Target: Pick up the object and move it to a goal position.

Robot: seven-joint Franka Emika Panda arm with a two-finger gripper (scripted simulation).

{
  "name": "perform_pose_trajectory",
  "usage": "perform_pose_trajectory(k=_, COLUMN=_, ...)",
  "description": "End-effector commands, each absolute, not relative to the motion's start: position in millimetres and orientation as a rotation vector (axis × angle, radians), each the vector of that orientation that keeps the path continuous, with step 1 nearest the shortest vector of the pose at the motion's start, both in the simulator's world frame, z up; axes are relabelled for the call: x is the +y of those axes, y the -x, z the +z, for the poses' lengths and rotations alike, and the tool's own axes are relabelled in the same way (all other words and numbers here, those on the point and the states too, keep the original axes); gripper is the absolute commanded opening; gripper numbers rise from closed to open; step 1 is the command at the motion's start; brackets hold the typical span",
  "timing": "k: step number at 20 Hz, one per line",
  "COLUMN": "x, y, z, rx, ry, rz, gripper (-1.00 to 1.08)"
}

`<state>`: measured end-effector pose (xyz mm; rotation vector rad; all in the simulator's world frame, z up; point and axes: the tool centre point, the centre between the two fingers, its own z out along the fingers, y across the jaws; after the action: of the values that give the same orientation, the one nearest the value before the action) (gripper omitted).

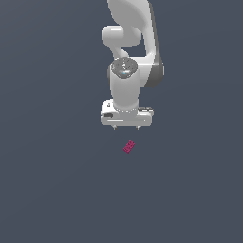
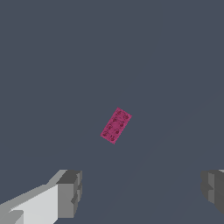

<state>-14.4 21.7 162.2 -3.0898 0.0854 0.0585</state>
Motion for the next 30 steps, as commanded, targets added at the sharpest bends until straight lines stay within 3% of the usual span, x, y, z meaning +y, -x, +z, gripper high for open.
perform_pose_trajectory(k=1, x=21.7, y=14.4, z=162.2, rx=0.085, ry=3.09, rz=0.058, gripper=1.0)
perform_pose_trajectory(k=11, x=2.6, y=24.6, z=153.0, rx=0.164, ry=3.078, rz=0.116, gripper=1.0)
perform_pose_trajectory(k=30, x=15.8, y=13.3, z=122.9, rx=0.431, ry=3.075, rz=0.084, gripper=1.0)
